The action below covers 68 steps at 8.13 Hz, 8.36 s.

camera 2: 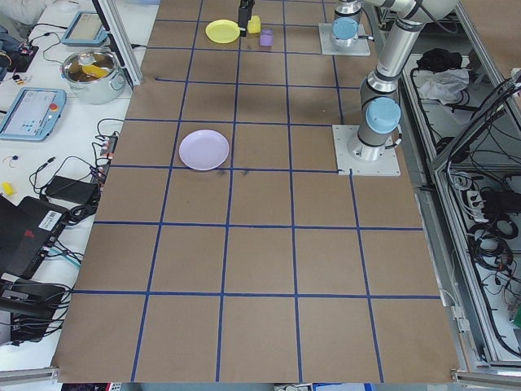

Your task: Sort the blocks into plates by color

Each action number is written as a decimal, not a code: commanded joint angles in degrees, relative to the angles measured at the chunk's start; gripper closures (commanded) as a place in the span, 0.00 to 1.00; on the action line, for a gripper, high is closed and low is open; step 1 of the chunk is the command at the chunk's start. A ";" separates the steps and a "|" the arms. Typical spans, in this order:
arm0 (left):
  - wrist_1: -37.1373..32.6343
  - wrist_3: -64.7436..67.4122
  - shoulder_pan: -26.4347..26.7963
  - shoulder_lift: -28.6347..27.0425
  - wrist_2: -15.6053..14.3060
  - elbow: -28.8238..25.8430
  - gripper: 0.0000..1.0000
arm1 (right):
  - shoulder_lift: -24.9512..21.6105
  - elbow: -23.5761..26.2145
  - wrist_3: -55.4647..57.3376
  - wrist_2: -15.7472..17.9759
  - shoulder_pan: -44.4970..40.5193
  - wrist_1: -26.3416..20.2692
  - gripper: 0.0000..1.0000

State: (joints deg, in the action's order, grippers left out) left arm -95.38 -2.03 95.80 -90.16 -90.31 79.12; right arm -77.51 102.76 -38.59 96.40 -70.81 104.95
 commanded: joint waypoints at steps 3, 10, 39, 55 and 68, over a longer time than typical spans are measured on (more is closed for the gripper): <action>0.02 0.01 0.00 0.33 -0.12 -0.02 0.00 | 6.75 0.25 4.49 0.98 0.24 0.25 0.00; 0.11 0.10 0.00 0.33 0.23 0.07 0.00 | 12.11 0.25 4.14 0.73 0.15 0.68 0.10; 0.02 0.10 0.09 0.33 0.40 0.15 0.00 | 7.45 2.71 28.58 -4.99 -7.32 -12.23 0.00; -0.50 -0.51 -0.53 1.30 0.05 0.15 0.00 | 2.70 -7.03 52.44 -24.38 -26.89 -10.12 1.00; -1.30 -0.96 -0.79 1.65 -0.21 0.24 0.00 | 14.08 -15.30 81.31 -26.17 -43.02 4.22 0.00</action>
State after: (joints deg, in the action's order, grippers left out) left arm -96.66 -2.99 95.03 -88.50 -90.53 79.34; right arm -60.14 87.74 42.92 70.30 -115.43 110.37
